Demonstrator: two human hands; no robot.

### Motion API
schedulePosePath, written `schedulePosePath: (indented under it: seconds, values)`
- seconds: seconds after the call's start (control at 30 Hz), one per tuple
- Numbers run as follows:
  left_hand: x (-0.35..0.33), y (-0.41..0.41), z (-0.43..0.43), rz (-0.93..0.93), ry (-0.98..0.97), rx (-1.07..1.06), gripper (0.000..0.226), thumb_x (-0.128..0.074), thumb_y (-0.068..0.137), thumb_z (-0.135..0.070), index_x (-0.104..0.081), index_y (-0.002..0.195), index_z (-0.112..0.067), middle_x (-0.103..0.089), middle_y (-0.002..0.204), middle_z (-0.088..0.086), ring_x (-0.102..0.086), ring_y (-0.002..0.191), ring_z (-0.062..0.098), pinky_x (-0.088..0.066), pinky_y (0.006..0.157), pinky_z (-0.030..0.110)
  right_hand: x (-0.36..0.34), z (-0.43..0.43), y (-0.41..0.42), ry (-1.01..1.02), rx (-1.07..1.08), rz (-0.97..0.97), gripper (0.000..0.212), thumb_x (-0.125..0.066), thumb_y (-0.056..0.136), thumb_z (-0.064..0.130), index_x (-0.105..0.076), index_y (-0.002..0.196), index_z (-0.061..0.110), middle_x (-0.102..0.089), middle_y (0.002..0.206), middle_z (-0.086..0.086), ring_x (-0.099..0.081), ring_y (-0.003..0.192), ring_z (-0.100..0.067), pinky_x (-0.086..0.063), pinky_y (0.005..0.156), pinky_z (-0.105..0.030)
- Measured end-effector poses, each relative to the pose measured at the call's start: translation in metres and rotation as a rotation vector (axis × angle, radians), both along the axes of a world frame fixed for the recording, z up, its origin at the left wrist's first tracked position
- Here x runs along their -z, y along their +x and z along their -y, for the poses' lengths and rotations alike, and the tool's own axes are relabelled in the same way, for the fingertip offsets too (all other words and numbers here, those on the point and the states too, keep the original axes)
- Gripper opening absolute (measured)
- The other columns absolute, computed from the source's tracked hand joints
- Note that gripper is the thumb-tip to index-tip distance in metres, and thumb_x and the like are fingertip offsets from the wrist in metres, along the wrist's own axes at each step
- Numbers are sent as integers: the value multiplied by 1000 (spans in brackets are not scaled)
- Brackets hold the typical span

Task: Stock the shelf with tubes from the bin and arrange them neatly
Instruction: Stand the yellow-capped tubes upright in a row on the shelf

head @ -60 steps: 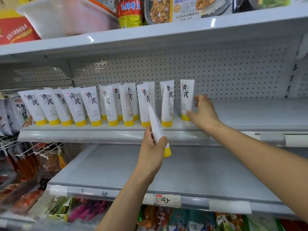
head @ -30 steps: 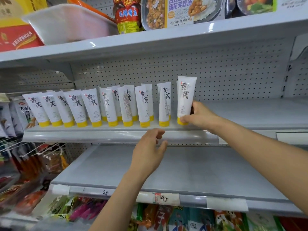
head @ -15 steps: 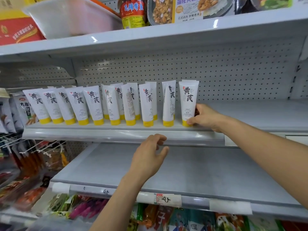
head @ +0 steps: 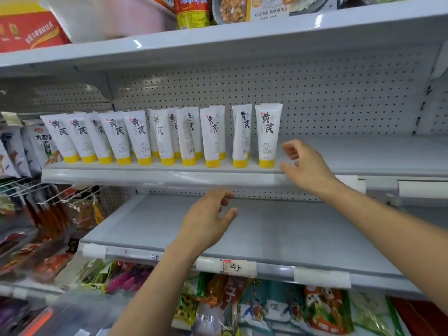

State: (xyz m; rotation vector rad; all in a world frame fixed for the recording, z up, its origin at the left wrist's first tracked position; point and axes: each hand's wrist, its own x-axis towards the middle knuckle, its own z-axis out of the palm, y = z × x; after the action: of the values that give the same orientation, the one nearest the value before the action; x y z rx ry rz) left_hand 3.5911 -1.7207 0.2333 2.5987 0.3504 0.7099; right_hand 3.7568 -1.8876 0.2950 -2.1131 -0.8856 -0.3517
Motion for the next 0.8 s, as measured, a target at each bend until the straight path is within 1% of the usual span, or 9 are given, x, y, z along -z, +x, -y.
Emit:
schedulePosePath:
  seconds: [0.1, 0.17, 0.23, 0.37, 0.43, 0.53, 0.63, 0.7, 0.8]
  values:
    - [13, -18, 5, -37, -7, -36, 35, -56, 93, -39, -53, 127, -30, -58, 114, -12, -55, 97, 6, -50, 87, 32, 23, 14, -28, -147, -15, 226, 35, -57, 88, 13, -54, 123, 15, -57, 121, -2, -51, 114, -21, -44, 94, -37]
    - [23, -32, 8, -61, -7, -68, 36, -55, 93, -41, -52, 128, -31, -58, 114, -13, -56, 98, 5, -51, 87, 32, 39, 16, -43, -316, -35, 292, 37, -57, 90, 18, -53, 126, 19, -54, 125, 1, -49, 116, -20, -43, 94, -38]
    - [35, -47, 8, -96, -6, -91, 37, -55, 93, -42, -51, 129, -32, -59, 115, -13, -56, 98, 5, -51, 87, 31, 52, 13, -56, -418, -72, 301, 38, -57, 90, 22, -51, 128, 22, -53, 129, 1, -48, 119, -20, -42, 97, -38]
    - [62, -84, 0, -239, 46, -96, 39, -56, 93, -41, -50, 130, -29, -58, 119, -11, -57, 103, 9, -50, 87, 30, 78, -9, -85, -531, -195, 234, 39, -55, 91, 25, -49, 130, 23, -50, 133, 1, -46, 122, -19, -41, 101, -38]
    - [80, -106, -16, -298, 19, -118, 37, -56, 92, -40, -52, 127, -27, -59, 118, -9, -59, 102, 10, -50, 86, 30, 94, -27, -102, -568, -260, 199, 37, -54, 92, 29, -50, 129, 24, -51, 132, 3, -47, 121, -17, -42, 99, -37]
    - [111, -143, -55, -342, -116, -196, 34, -60, 92, -34, -57, 123, -22, -62, 116, -5, -60, 101, 14, -49, 86, 30, 119, -67, -128, -616, -373, 154, 33, -55, 91, 33, -52, 123, 25, -55, 124, 5, -50, 112, -15, -45, 91, -35]
    - [140, -183, -105, -355, -271, -307, 28, -58, 94, -25, -58, 121, -19, -64, 110, -2, -60, 88, 14, -46, 78, 26, 146, -119, -154, -634, -487, 56, 28, -55, 91, 30, -55, 118, 23, -58, 116, 4, -53, 101, -13, -48, 86, -33]
    - [160, -206, -145, -369, -358, -382, 27, -56, 95, -23, -58, 122, -18, -63, 107, -2, -58, 85, 13, -41, 73, 23, 168, -162, -173, -631, -546, -55, 28, -55, 91, 28, -58, 118, 21, -59, 116, 4, -55, 96, -11, -50, 85, -33]
    - [195, -237, -217, -375, -493, -493, 26, -54, 96, -19, -59, 122, -17, -62, 106, -2, -57, 85, 15, -41, 77, 25, 210, -235, -203, -619, -613, -247, 26, -57, 90, 26, -61, 115, 17, -61, 112, 4, -59, 95, -13, -51, 82, -32]
